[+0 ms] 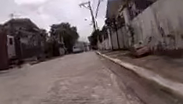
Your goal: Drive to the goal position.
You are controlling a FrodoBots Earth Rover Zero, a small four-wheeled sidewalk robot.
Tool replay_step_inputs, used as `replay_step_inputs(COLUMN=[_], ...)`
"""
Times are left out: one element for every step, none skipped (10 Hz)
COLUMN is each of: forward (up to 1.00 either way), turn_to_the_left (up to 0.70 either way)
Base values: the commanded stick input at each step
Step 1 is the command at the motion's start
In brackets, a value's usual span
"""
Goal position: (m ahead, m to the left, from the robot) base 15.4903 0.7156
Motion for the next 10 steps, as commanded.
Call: replay_step_inputs(forward=[1.00,1.00,1.00,1.00,1.00,1.00,1.00,1.00,1.00,1.00], turn_to_the_left=[0.00,0.00,0.00,0.00,0.00,-0.07,-0.15,-0.23,-0.29,-0.18])
